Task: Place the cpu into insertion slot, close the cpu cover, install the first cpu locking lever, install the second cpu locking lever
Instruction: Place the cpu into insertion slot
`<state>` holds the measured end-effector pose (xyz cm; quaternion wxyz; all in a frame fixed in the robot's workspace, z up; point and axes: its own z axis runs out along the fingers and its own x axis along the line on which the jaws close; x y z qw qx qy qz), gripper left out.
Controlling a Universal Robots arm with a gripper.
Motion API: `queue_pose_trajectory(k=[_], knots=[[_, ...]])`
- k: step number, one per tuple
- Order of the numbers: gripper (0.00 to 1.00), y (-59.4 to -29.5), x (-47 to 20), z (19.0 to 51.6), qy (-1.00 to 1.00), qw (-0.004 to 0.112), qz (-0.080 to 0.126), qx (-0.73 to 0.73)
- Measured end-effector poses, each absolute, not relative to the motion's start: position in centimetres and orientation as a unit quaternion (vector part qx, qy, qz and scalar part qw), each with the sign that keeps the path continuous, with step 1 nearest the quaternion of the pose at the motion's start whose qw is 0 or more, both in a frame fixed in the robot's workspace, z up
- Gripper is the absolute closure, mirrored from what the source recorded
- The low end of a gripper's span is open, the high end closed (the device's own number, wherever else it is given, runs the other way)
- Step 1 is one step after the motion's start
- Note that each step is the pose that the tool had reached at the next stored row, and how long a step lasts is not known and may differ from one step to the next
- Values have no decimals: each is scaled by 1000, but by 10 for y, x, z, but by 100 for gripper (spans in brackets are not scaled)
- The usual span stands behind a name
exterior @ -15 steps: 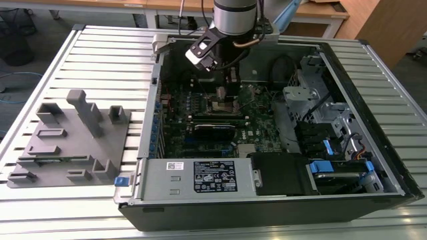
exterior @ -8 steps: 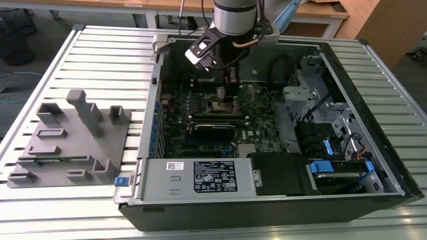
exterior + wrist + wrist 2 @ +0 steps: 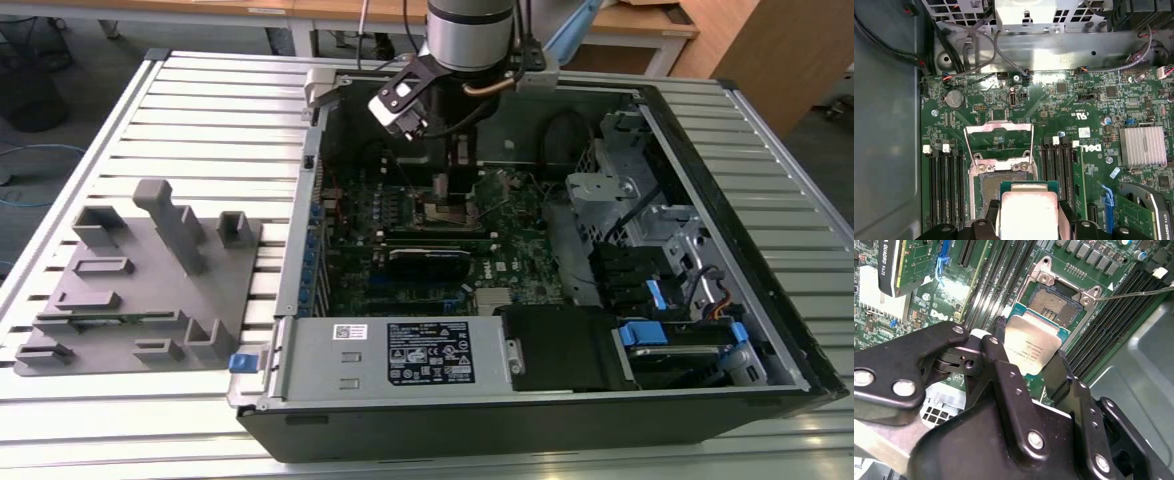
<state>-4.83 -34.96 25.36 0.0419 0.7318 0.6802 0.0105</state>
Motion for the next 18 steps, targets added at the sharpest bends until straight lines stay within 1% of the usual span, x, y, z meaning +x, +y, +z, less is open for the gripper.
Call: queue_pose_trajectory(k=[2, 12, 18], knots=[[46, -350, -48, 253, 680, 37, 6, 732], [46, -350, -48, 252, 708, 37, 7, 705], [46, -349, -49, 245, 720, 37, 8, 693]])
